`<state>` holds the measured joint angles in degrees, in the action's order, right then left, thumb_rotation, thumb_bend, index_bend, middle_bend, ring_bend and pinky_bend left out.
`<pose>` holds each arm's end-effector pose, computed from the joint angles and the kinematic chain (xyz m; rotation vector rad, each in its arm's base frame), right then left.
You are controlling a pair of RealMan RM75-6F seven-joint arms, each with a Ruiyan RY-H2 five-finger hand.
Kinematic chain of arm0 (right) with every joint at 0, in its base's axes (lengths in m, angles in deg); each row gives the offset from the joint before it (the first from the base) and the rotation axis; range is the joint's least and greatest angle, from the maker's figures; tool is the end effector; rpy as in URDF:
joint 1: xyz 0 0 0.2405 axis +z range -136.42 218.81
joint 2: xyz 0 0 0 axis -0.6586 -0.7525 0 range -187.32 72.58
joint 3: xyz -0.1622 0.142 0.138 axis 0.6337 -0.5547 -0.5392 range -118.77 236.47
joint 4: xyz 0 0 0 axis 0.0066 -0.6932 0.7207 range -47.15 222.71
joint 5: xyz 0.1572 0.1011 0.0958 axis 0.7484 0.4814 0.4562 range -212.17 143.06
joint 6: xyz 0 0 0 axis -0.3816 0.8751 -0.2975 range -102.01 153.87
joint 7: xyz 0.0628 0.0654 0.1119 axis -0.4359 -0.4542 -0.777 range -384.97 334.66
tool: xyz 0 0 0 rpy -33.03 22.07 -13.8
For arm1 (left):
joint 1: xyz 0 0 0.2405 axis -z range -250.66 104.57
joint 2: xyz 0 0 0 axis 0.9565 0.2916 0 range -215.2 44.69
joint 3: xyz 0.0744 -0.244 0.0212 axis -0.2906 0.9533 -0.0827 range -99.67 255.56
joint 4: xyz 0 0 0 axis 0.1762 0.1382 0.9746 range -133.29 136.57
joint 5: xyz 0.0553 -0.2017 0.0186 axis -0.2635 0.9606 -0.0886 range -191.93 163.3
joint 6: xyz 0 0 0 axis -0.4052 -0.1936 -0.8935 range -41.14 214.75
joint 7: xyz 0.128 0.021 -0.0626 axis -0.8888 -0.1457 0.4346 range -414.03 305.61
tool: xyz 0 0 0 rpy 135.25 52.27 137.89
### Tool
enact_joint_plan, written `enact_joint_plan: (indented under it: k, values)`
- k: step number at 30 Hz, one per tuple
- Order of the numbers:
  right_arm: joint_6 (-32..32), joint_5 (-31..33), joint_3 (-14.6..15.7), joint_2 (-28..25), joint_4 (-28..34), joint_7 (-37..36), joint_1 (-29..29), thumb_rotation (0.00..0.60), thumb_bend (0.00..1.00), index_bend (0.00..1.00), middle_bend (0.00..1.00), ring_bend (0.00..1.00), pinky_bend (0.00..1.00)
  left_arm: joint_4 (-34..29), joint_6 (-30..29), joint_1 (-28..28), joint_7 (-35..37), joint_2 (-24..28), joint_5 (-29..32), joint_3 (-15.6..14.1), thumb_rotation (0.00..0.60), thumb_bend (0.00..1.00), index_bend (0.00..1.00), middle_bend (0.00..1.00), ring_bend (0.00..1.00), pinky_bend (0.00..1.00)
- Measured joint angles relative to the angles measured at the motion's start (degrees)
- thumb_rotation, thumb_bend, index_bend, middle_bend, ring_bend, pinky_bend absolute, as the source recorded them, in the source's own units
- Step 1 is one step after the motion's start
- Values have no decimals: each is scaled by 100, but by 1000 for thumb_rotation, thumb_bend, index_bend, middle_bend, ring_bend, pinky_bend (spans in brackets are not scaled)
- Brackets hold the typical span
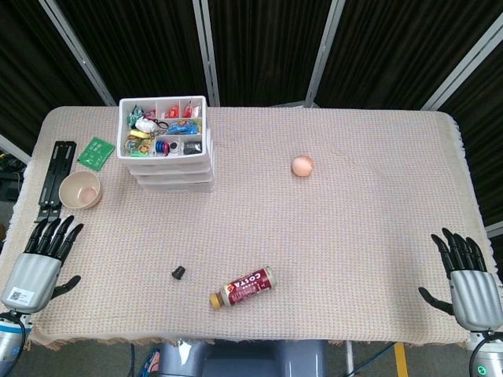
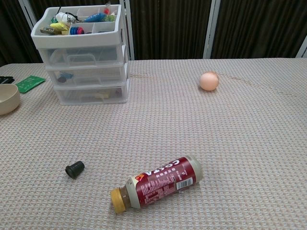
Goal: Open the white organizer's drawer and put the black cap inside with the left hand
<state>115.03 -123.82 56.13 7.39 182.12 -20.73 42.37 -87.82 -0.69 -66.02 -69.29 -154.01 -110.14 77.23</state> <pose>-0.3027 -0.1601 0.1584 1.3704 -0.8457 0.9067 -0.2864 0.1768 0.1254 -1.6172 -0.6206 -0.8447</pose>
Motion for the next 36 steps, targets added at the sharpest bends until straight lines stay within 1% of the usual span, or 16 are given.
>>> enact_joint_plan:
  k: [21, 25, 27, 28, 29, 30, 31, 33, 36]
  values:
    - [-19, 13, -7, 18, 22, 33, 12, 600, 70, 83, 0, 0, 0, -27, 40, -3, 38, 4, 27, -17, 600, 73, 17, 0, 0, 0]
    - [-25, 25, -9, 23, 17, 35, 12, 600, 70, 83, 0, 0, 0, -55, 73, 6, 108, 8, 60, -12, 600, 118, 10, 0, 0, 2]
    - [-26, 42, -12, 21, 13, 25, 8, 600, 69, 83, 0, 0, 0, -90, 103, 15, 167, 9, 85, -9, 600, 215, 2, 3, 4, 46]
    - [-26, 51, -14, 19, 9, 18, 6, 600, 69, 83, 0, 0, 0, -127, 134, 26, 215, 9, 116, -2, 600, 276, 4, 25, 25, 92]
    - [-27, 56, -14, 16, 5, 11, 4, 600, 70, 83, 0, 0, 0, -163, 157, 36, 252, 9, 144, 8, 600, 345, 16, 90, 83, 167]
    - [-26, 61, -16, 13, 7, -1, 1, 600, 70, 83, 0, 0, 0, -202, 173, 49, 290, 7, 172, 27, 600, 386, 30, 199, 182, 243]
    - [-21, 63, -18, 11, 10, -12, 0, 600, 70, 83, 0, 0, 0, -248, 185, 72, 338, -2, 205, 67, 600, 402, 40, 292, 266, 296]
    - [-16, 46, -13, 8, 15, -19, -1, 600, 69, 84, 0, 0, 0, -286, 204, 118, 378, -25, 252, 146, 600, 422, 48, 563, 510, 427]
    - [-6, 2, 1, 6, 18, -5, 0, 600, 69, 86, 0, 0, 0, -345, 336, 242, 411, -82, 388, 282, 600, 429, 53, 779, 696, 528]
